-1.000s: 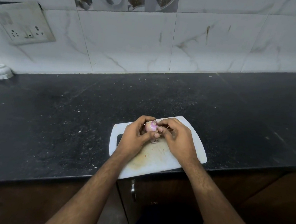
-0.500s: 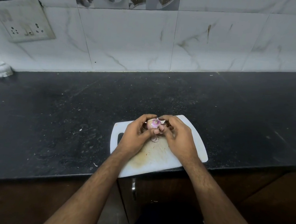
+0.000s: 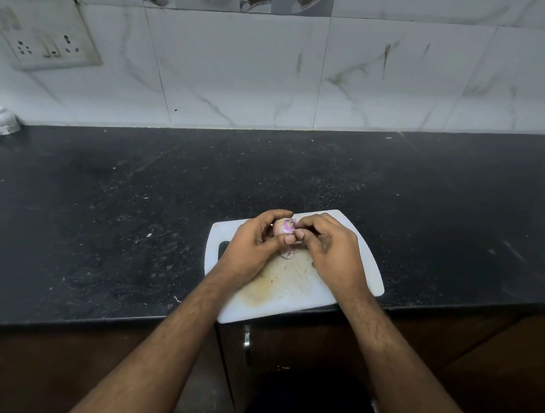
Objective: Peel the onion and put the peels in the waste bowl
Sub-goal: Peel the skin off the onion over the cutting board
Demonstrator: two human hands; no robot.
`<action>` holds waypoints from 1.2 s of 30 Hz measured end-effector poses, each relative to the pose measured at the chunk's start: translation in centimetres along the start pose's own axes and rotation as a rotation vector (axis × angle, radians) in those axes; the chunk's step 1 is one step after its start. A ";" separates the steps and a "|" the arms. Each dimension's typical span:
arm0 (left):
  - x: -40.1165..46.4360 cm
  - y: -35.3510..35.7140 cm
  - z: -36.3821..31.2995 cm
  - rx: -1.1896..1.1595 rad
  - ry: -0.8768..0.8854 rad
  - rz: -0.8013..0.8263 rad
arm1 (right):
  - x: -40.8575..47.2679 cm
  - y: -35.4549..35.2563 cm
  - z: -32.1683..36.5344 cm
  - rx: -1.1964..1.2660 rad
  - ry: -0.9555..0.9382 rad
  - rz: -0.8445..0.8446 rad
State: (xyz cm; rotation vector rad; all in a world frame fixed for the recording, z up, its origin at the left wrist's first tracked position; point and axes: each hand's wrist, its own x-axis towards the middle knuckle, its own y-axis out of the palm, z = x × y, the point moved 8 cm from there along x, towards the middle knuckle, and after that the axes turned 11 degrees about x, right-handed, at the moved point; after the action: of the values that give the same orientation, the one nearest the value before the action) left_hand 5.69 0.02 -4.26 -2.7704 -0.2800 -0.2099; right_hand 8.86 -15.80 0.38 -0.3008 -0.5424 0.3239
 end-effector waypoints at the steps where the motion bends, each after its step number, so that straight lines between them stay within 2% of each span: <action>1: 0.0 0.0 0.0 0.003 0.002 0.006 | 0.1 0.1 -0.2 -0.002 0.014 0.007; 5: 0.2 0.2 0.3 0.002 0.006 0.008 | 0.2 0.4 -0.9 -0.048 0.025 0.029; 14: 0.6 0.3 0.3 -0.037 0.033 -0.003 | 0.3 1.5 -0.5 -0.213 -0.112 0.114; 17: 0.4 -0.2 0.3 -0.057 0.020 -0.065 | 0.1 1.6 -0.9 -0.194 -0.113 0.121; 21: 0.3 -0.6 0.2 -0.085 -0.003 -0.094 | 0.1 0.7 -1.0 -0.131 -0.079 0.049; 29: 0.2 -0.1 -0.1 -0.156 0.016 -0.046 | -0.2 0.1 -0.2 0.028 -0.048 0.008; 36: 0.0 0.3 -0.4 -0.204 0.029 0.001 | 0.0 0.0 -0.5 0.048 -0.047 -0.015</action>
State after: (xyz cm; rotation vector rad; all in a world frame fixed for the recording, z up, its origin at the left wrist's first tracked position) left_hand 5.75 -0.36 -4.01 -2.9659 -0.2624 -0.2931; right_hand 9.13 -15.92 -0.03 -0.2434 -0.5819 0.3292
